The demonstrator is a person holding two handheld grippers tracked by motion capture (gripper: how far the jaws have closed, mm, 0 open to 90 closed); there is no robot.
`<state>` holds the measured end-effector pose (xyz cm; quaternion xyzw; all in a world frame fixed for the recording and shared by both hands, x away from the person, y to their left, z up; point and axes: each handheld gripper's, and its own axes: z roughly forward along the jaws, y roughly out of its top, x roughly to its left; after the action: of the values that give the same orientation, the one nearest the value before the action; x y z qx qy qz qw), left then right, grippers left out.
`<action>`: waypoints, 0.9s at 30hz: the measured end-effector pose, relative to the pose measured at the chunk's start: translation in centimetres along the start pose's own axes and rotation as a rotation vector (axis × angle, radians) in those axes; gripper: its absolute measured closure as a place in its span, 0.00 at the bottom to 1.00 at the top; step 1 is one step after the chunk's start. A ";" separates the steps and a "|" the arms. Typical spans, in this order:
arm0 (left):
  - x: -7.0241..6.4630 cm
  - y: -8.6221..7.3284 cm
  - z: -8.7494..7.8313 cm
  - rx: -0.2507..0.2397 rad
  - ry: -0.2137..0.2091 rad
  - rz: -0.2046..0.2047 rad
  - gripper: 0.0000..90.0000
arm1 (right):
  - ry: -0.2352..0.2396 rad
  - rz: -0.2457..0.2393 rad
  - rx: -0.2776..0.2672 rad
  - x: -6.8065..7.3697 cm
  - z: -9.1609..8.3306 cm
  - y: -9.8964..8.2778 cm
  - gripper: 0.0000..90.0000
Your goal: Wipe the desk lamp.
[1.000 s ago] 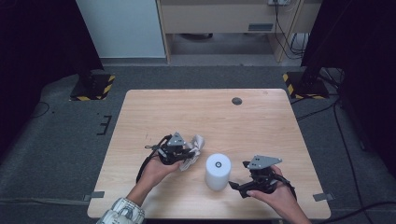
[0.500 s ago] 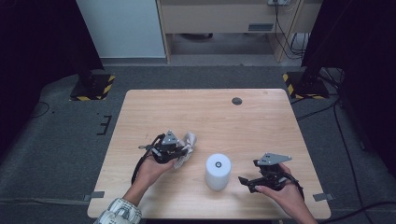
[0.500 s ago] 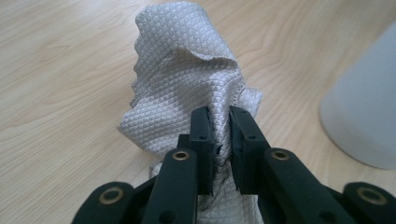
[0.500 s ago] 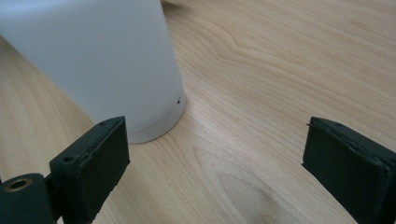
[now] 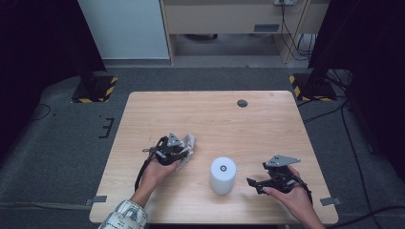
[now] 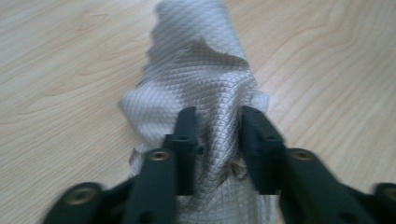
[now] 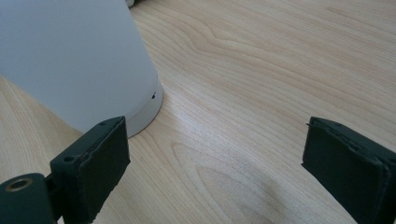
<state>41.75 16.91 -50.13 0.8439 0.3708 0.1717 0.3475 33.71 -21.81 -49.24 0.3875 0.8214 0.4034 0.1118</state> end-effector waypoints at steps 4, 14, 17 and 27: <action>0.2 0.3 -0.9 -0.065 0.007 -0.049 0.45 | -0.003 0.005 0.002 -0.1 0.0 0.0 0.08; 0.2 0.0 -3.8 -0.113 0.002 -0.057 0.16 | -0.027 0.024 -0.003 -0.5 0.0 0.0 0.08; 0.7 -0.7 -4.9 -0.132 0.014 -0.064 0.11 | -0.051 0.047 -0.020 -0.9 0.0 0.1 0.07; 3.1 -4.4 -7.2 -0.092 0.063 -0.079 0.05 | -0.221 0.148 -0.037 -4.4 0.4 0.0 0.08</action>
<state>37.67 24.65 -48.15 0.8058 0.4064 0.2015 0.3807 36.89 -24.82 -50.07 0.4868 0.7657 0.3806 0.1786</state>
